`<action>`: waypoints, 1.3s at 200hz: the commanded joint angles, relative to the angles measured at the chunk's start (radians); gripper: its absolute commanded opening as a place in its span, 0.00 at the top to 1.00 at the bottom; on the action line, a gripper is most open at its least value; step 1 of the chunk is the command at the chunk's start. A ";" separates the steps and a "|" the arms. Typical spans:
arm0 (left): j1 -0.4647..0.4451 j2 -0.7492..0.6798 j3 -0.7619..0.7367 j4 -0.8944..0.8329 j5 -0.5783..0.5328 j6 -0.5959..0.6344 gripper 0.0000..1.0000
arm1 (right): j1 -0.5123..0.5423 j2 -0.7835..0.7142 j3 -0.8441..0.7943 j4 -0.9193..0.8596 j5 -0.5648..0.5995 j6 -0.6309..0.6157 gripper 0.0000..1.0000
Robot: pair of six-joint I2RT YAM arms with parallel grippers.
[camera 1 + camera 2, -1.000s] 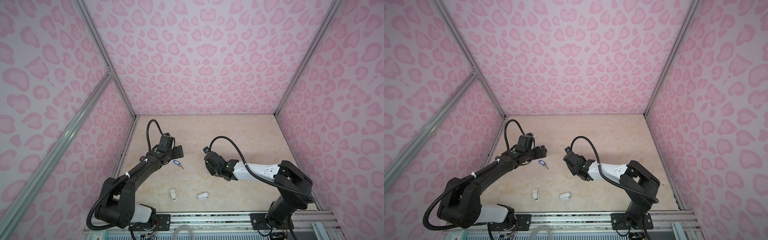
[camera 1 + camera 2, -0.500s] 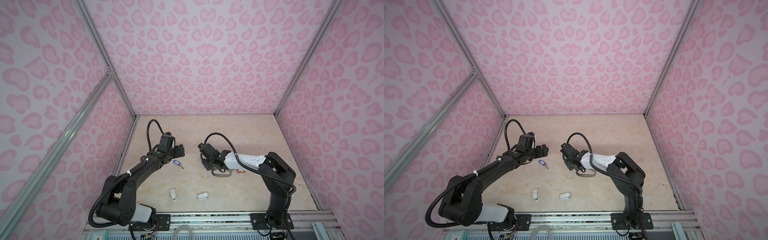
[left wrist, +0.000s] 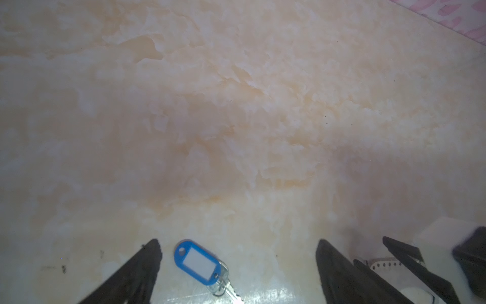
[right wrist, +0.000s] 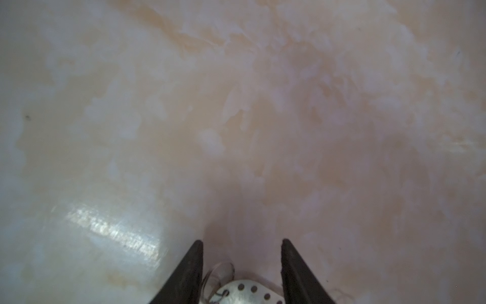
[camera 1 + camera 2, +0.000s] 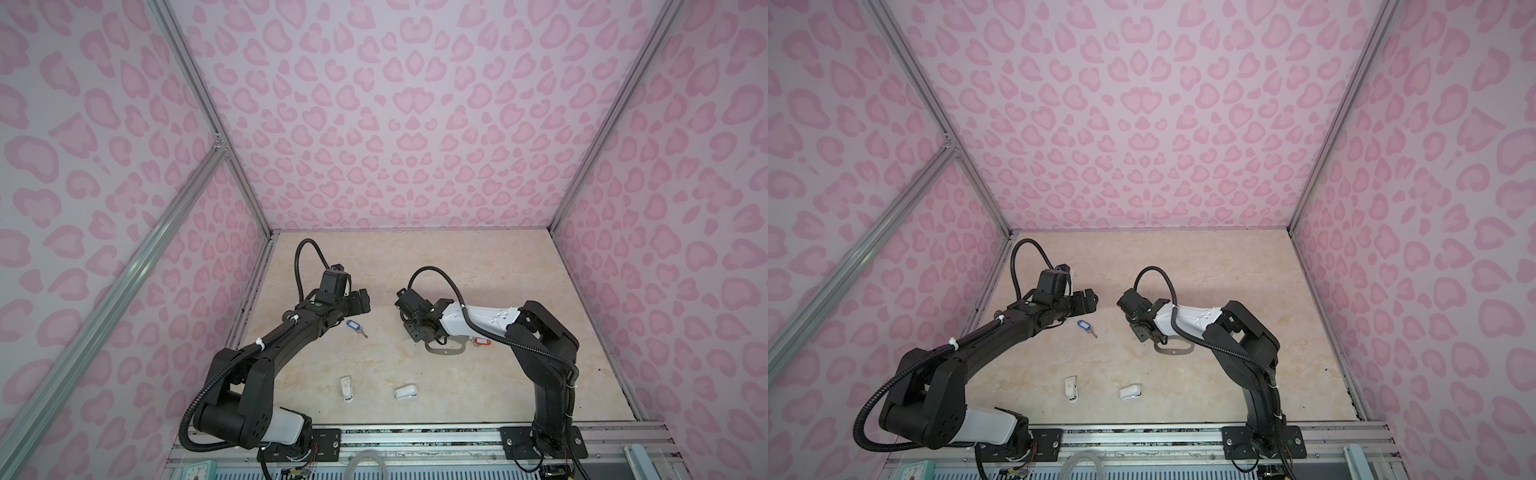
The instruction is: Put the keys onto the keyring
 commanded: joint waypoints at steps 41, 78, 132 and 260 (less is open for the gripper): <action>0.000 0.038 0.025 0.025 0.037 0.002 0.08 | 0.001 -0.051 -0.019 -0.083 0.117 0.026 0.51; 0.000 0.049 0.041 0.025 0.047 0.017 0.08 | -0.010 -0.066 -0.030 -0.142 0.164 0.032 0.52; 0.000 0.052 0.053 0.017 0.058 0.045 0.08 | 0.002 -0.088 -0.014 -0.143 0.113 0.029 0.55; 0.000 0.077 0.063 0.019 0.076 0.067 0.09 | 0.107 -0.062 -0.020 -0.147 0.003 -0.095 0.81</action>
